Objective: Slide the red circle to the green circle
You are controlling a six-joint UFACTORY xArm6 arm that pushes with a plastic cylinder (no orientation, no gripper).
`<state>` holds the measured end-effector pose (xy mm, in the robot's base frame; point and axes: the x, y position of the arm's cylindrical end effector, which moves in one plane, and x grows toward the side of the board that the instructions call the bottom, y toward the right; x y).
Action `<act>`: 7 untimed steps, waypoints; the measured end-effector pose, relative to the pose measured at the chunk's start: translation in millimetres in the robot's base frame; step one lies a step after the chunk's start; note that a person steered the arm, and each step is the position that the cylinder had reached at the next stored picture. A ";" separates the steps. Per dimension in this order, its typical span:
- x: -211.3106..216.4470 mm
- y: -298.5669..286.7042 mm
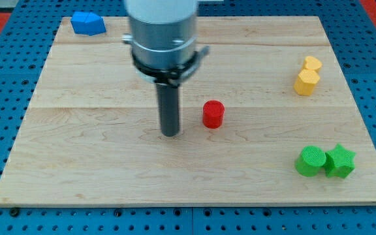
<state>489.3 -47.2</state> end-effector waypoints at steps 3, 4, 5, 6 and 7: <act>16.5 116.8; 1.5 116.6; -40.5 107.0; -43.9 120.0; -9.4 126.2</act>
<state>479.8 79.0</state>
